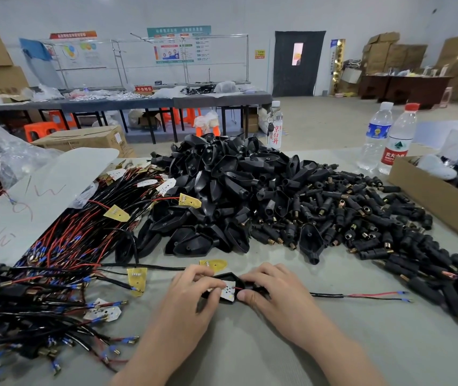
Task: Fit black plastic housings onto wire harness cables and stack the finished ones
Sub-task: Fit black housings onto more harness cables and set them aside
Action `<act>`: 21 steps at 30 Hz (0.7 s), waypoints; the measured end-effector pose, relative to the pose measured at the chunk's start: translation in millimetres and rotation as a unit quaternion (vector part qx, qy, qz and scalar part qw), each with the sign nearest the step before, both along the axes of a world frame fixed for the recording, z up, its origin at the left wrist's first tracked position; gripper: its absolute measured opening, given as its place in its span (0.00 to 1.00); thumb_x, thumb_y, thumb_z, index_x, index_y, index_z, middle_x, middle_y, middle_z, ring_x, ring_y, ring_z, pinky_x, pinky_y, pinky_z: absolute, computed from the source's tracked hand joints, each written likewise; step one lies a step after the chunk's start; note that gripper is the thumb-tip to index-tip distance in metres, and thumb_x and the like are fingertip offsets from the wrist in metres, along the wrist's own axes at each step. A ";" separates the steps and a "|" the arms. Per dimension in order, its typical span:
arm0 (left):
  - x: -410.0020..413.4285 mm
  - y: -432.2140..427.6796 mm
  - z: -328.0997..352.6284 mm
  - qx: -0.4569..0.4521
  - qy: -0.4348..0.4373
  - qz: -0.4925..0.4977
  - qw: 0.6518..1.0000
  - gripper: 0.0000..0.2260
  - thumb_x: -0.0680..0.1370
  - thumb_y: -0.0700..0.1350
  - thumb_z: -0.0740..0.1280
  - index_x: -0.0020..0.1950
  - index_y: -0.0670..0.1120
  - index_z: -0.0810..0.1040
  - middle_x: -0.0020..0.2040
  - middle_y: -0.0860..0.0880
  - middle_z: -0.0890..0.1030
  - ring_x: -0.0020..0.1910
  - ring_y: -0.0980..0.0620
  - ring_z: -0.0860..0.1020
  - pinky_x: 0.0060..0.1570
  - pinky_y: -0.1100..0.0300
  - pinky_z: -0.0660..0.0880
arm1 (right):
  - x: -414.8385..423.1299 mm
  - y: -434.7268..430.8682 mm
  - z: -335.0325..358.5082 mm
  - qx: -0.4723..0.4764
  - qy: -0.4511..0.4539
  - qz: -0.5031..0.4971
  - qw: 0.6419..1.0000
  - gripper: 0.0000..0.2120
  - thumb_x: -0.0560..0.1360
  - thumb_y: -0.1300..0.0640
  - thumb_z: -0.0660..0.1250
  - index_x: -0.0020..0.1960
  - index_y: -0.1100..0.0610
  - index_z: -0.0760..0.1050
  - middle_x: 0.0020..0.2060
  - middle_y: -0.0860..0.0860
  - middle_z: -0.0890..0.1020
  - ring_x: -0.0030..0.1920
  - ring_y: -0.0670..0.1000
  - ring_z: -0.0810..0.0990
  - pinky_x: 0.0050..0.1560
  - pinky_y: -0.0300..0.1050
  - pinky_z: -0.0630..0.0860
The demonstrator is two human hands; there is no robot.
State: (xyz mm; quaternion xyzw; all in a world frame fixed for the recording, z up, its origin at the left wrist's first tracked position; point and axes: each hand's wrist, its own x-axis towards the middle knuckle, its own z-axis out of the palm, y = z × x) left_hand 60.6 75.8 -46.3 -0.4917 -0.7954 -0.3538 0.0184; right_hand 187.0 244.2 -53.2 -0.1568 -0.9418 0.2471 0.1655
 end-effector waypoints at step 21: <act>19.1 5.7 5.6 -0.003 0.091 0.056 0.994 0.13 0.76 0.48 0.70 0.60 0.52 0.79 0.55 0.58 0.81 0.58 0.60 0.69 0.59 0.65 0.61 | -13.9 -18.5 0.1 -0.005 0.030 0.034 0.999 0.20 0.81 0.52 0.63 0.71 0.40 0.69 0.54 0.39 0.79 0.55 0.43 0.71 0.58 0.38 0.67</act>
